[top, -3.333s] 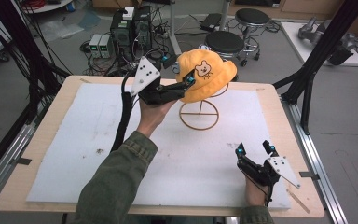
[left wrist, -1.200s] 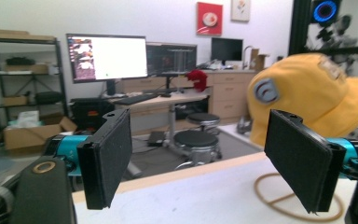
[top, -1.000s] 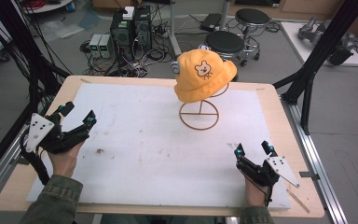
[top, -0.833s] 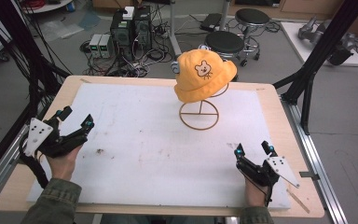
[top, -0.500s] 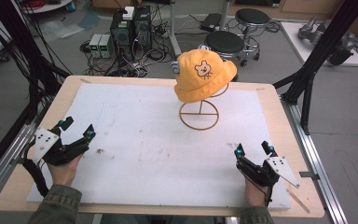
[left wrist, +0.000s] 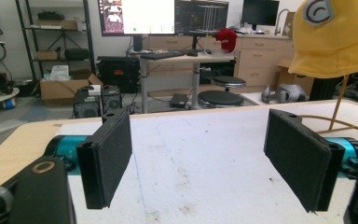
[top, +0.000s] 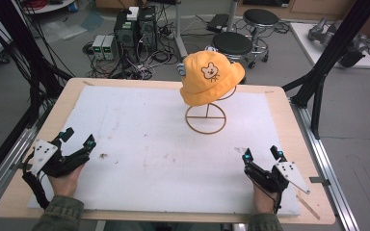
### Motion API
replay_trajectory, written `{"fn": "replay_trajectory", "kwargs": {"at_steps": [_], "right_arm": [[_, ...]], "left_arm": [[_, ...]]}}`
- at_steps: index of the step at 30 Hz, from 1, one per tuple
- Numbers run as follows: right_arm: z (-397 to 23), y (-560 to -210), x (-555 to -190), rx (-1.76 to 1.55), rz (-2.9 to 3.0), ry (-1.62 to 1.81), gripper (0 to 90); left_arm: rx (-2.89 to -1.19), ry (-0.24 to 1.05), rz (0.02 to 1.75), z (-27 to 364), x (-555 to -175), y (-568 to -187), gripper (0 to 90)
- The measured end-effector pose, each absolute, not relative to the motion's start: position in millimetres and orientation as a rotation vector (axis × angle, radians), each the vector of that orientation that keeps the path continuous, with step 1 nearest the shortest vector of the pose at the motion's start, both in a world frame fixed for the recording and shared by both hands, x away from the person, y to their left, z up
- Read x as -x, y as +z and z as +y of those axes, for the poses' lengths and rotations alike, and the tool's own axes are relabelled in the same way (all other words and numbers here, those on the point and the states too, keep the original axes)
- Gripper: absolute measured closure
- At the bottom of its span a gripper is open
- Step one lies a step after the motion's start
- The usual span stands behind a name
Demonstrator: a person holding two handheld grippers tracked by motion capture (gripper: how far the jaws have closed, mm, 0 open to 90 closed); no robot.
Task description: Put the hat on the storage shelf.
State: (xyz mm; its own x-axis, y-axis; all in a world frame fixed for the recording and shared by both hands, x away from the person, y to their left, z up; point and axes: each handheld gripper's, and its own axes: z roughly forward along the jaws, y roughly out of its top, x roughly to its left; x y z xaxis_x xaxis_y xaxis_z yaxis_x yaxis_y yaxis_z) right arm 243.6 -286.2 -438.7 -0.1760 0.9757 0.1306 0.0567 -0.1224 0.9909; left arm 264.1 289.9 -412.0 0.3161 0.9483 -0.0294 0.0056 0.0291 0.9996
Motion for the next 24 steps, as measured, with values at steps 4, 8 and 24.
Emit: {"fn": "replay_trajectory", "kwargs": {"at_steps": [4, 8, 24], "right_arm": [[-286.3, -438.7, -243.5, -1.248, 1.312, 1.419, 7.8], [-286.4, -438.8, -243.7, -1.247, 1.314, 1.419, 7.8], [-286.3, -439.9, -245.3, -1.254, 1.324, 1.42, 7.8]], "left_arm": [[-1.319, 0.947, 0.981, 289.4, -262.9, -411.4, 23.7], [-1.309, 0.943, 0.979, 288.7, -262.3, -411.0, 23.7], [-1.277, 0.932, 0.98, 291.8, -257.7, -410.2, 23.9]]}}
